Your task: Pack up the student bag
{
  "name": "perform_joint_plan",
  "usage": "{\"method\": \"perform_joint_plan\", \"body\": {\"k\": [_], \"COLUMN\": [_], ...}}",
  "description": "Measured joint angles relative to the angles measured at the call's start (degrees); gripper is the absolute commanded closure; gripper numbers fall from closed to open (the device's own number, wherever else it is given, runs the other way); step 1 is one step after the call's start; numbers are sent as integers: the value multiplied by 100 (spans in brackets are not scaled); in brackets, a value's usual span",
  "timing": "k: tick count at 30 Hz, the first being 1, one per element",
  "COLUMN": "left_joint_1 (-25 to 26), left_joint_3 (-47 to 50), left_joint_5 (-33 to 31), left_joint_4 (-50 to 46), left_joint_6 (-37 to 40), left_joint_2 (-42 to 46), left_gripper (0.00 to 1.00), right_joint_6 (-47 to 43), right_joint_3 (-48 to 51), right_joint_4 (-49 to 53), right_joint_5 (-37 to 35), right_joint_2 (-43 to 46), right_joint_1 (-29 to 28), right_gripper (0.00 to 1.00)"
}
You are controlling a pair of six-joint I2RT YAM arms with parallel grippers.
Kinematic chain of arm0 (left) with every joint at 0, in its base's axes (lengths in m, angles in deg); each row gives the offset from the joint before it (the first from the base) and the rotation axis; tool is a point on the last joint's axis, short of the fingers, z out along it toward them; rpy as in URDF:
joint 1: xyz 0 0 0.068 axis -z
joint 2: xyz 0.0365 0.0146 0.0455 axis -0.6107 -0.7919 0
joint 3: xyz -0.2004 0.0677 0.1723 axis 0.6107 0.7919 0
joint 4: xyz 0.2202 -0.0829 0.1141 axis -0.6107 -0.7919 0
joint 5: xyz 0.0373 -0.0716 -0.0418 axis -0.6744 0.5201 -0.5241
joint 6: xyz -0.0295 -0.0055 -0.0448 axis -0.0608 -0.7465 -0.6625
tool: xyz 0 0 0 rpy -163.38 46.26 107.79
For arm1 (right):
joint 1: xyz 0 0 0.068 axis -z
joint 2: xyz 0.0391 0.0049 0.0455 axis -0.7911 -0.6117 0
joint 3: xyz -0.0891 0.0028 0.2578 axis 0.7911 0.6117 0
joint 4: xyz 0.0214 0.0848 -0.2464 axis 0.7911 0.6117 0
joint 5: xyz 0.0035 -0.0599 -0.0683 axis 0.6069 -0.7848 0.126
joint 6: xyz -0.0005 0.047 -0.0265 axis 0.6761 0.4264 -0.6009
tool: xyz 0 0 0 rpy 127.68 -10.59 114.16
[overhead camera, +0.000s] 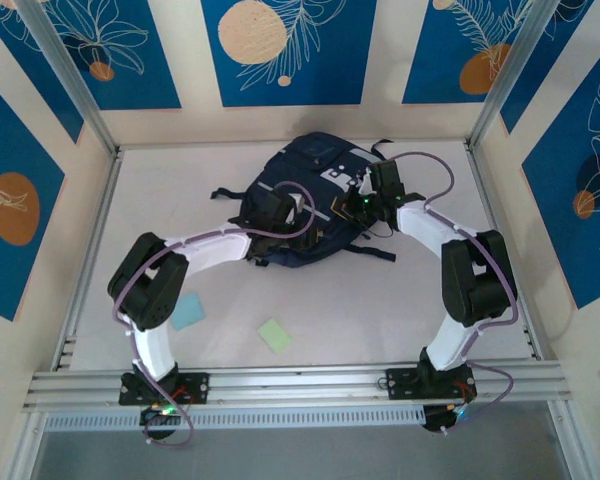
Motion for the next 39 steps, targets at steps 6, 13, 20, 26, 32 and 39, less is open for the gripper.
{"method": "perform_joint_plan", "body": {"k": [6, 13, 20, 26, 32, 39], "left_joint_1": [-42, 116, 284, 424, 625, 898], "left_joint_3": [437, 719, 514, 498, 509, 404], "left_joint_5": [83, -96, -455, -796, -938, -981], "left_joint_4": [129, 898, 962, 758, 164, 50], "left_joint_6": [-638, -1679, -2044, -2079, -1878, -2063], "left_joint_2": [577, 557, 50, 184, 1027, 1095], "left_gripper": [37, 37, 39, 38, 37, 39], "right_joint_6": [503, 988, 1353, 1587, 1856, 2186], "right_joint_3": [-7, 160, 455, 518, 538, 538], "right_joint_4": [-83, -271, -640, -750, -966, -1296], "right_joint_5": [-22, -57, -219, -254, -4, 205], "right_joint_2": [-2, -2, -2, -15, -138, -413], "right_joint_1": [-98, -260, -269, -269, -275, -317], "right_gripper": [100, 100, 100, 100, 100, 100]}}
